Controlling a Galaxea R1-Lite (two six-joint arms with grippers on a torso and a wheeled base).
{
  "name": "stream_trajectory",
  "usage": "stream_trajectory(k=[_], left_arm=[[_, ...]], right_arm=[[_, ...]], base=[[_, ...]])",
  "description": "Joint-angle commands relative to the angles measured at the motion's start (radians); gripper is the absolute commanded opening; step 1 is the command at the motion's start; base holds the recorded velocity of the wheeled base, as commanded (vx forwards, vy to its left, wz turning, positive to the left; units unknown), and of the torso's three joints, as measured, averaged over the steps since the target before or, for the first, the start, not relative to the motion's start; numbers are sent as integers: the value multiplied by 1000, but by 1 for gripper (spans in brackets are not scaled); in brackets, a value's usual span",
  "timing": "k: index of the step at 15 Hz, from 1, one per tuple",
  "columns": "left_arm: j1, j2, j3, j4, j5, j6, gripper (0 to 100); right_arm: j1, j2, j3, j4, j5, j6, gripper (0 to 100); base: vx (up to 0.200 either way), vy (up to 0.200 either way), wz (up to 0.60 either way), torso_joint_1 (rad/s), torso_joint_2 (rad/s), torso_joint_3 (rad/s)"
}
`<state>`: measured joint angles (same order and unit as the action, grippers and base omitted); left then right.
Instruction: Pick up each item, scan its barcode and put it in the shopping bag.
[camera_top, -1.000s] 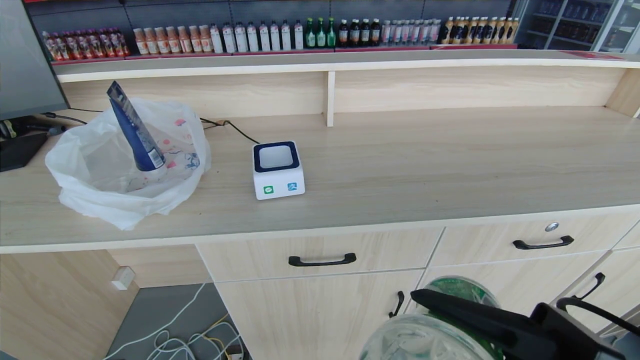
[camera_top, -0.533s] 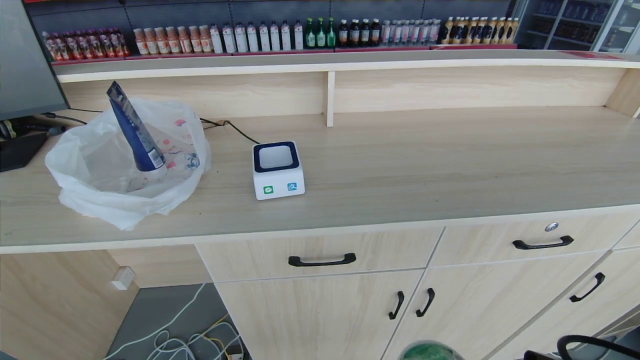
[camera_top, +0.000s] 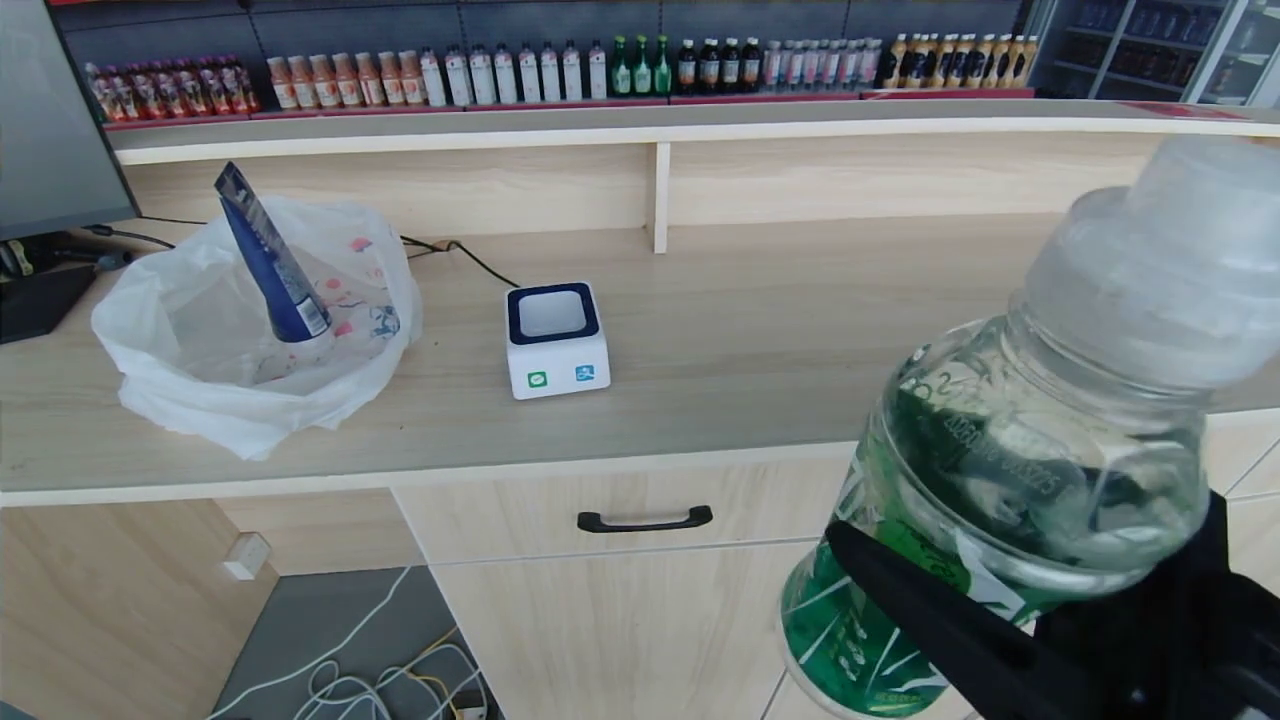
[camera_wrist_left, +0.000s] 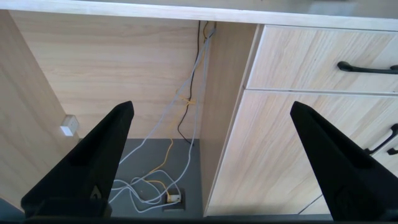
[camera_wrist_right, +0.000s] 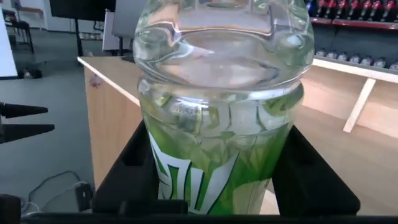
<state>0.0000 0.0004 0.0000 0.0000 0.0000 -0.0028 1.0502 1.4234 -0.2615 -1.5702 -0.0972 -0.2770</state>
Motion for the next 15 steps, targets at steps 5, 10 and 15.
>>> stream_trajectory(k=[5, 10, 15], left_arm=[[0, 0, 0, 0, 0, 0, 100], [0, 0, 0, 0, 0, 1, 100], [0, 0, 0, 0, 0, 0, 100]], right_arm=[[-349, 9, -39, -1, -52, 197, 0], [-449, 32, -90, -1, -108, 240, 0], [-533, 40, -148, -1, -101, 265, 0]], base=[[0, 0, 0, 0, 0, 0], [0, 0, 0, 0, 0, 0], [0, 0, 0, 0, 0, 0]])
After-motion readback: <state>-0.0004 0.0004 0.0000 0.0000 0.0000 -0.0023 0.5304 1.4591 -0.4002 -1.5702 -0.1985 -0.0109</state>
